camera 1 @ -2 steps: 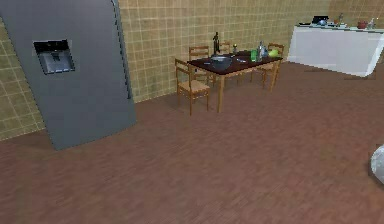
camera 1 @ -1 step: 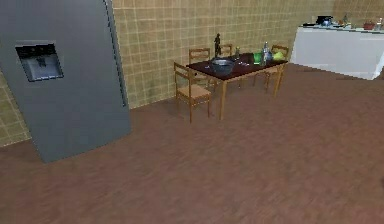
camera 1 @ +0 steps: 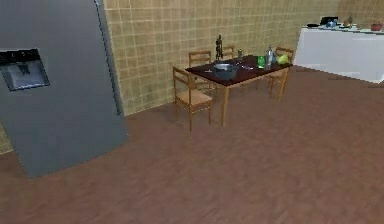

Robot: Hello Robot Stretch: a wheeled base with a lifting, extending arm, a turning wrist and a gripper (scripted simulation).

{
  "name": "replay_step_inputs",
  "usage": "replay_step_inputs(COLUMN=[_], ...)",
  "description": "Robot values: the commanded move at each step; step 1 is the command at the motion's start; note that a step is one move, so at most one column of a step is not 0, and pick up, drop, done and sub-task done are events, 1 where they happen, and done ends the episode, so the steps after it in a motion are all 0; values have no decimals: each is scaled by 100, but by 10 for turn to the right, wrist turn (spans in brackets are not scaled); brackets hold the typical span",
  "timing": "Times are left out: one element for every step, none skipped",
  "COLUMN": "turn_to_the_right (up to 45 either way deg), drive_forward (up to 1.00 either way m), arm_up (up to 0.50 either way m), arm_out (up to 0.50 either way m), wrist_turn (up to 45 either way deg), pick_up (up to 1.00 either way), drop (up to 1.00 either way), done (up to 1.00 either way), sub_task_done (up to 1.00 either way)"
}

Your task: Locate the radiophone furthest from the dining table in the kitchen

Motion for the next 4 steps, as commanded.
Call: replay_step_inputs(turn_to_the_right=[120,0,60,0], drive_forward=[0,100,0,50], arm_up=[0,0,0,0], arm_out=[0,0,0,0], wrist_turn=[0,0,0,0], pick_up=[0,0,0,0], drop=[0,0,0,0], done=[0,0,0,0], sub_task_done=[0,0,0,0])
